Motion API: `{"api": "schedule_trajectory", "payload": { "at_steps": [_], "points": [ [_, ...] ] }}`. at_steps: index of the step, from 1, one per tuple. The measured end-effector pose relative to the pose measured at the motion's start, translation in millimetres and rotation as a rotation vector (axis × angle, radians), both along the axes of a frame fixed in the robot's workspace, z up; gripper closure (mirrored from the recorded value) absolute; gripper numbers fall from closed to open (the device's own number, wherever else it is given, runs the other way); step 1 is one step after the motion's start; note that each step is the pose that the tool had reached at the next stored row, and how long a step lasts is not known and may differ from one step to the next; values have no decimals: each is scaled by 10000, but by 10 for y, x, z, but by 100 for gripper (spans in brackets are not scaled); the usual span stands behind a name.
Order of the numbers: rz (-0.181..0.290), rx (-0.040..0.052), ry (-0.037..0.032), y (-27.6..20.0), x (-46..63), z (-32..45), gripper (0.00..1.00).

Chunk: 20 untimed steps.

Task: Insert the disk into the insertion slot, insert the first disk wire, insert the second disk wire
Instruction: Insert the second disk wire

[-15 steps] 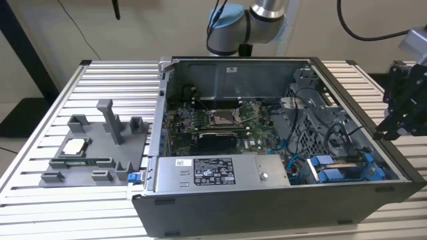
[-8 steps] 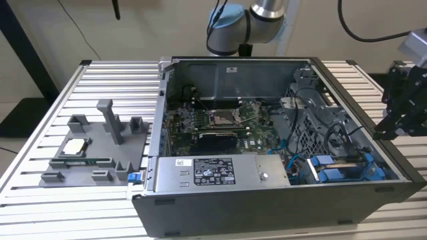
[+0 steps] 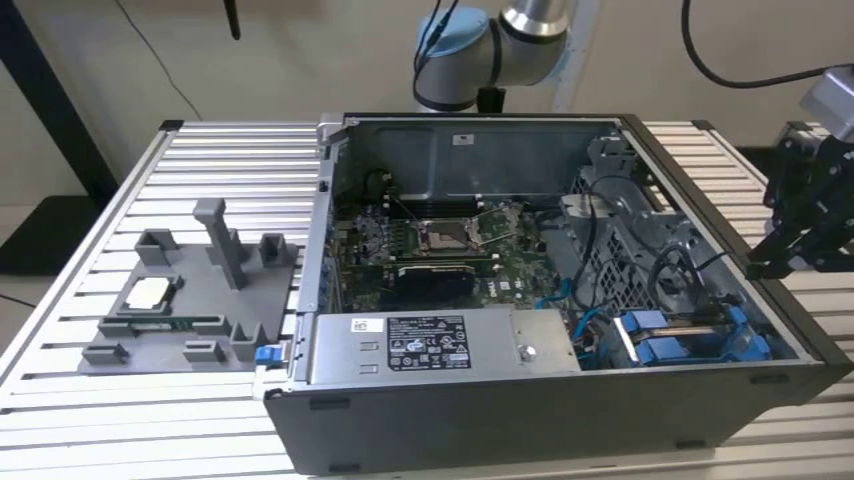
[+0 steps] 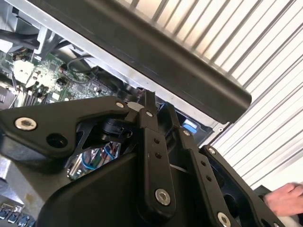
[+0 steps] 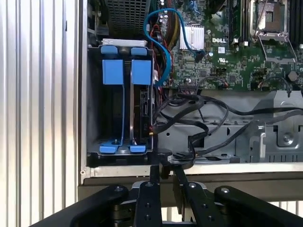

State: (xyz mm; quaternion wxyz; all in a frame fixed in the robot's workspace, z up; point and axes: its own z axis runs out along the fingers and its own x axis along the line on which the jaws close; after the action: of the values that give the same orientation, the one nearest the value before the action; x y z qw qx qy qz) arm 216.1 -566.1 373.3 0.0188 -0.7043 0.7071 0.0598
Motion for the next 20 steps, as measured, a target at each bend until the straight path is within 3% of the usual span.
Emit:
{"api": "schedule_trajectory", "payload": {
  "at_steps": [3,5,8,12,14,17,20],
  "points": [
    [0,12,98,12,12,-14,74],
    [-1,15,221,16,16,-26,74],
    [-13,7,462,17,28,-39,74],
    [-45,8,884,17,38,-44,74],
    [-60,9,1035,17,45,-44,74],
    [-73,9,1148,17,59,-45,74],
    [-85,9,1174,17,68,-48,74]
  ]
}}
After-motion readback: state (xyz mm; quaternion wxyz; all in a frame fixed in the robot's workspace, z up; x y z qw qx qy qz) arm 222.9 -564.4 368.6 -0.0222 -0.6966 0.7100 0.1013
